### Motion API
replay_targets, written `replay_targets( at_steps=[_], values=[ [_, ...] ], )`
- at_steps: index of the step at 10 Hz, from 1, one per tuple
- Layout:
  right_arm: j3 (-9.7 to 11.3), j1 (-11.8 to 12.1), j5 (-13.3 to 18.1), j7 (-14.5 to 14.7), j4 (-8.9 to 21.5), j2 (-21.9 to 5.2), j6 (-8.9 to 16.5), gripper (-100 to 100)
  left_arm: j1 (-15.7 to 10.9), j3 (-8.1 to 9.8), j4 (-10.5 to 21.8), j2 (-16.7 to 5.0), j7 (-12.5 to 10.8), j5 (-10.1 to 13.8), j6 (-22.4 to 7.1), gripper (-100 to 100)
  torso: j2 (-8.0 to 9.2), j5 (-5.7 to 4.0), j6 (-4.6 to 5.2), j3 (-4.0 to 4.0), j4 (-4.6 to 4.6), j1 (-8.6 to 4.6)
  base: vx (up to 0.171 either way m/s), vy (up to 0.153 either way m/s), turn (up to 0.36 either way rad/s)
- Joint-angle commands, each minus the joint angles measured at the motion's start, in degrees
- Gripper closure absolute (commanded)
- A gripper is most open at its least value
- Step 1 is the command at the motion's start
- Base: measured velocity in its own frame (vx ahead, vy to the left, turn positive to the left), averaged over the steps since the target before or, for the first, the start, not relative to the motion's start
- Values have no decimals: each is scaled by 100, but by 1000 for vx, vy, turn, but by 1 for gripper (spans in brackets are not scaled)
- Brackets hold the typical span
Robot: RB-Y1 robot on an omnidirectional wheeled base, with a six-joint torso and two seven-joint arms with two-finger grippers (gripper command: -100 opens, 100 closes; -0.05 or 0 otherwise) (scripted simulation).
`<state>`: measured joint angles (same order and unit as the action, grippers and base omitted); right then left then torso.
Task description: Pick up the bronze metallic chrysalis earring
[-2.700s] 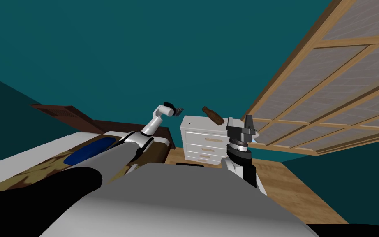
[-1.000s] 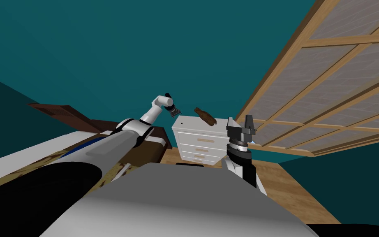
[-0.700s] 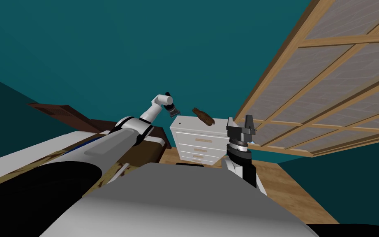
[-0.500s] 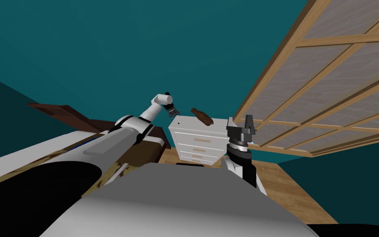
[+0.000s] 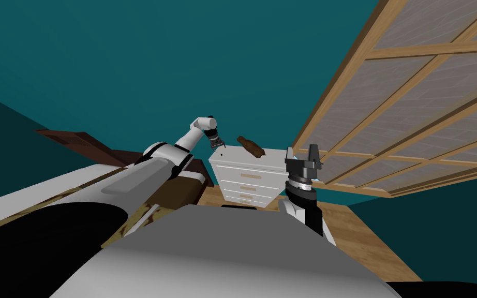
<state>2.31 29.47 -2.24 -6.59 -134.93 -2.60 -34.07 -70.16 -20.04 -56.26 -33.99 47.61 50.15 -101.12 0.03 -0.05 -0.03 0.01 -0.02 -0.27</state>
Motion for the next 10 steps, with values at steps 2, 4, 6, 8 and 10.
replay_targets(
  at_steps=[2, 4, 6, 8, 10],
  values=[
    [0, 0, 0, 0, 0, 0, 0, 0, -110, -42, 229, -7, 268, 135, -395, -100, -1, -1, 0, -1, 0, -4, 4, -78, 10],
    [0, 0, 0, 0, 0, 0, 0, 0, -165, -64, 346, -6, 404, 208, -632, -100, 2, 0, 0, 1, 0, 2, -8, -55, 5],
    [0, 0, 0, 0, 0, 0, 0, 0, -207, -82, 441, -4, 517, 267, -862, -100, 1, 2, 0, 1, 0, 10, -3, -40, 4],
    [0, 0, 0, 0, 0, 0, 0, 0, -257, -104, 561, 5, 664, 343, -1211, -100, 0, 4, -1, 0, 0, 17, 1, -32, 6],
    [0, 0, 0, 0, 0, 0, 0, 0, -266, -108, 584, 7, 693, 357, -1366, -100, -1, 4, -1, 0, 0, 18, 1, -23, 2]
  ],
)
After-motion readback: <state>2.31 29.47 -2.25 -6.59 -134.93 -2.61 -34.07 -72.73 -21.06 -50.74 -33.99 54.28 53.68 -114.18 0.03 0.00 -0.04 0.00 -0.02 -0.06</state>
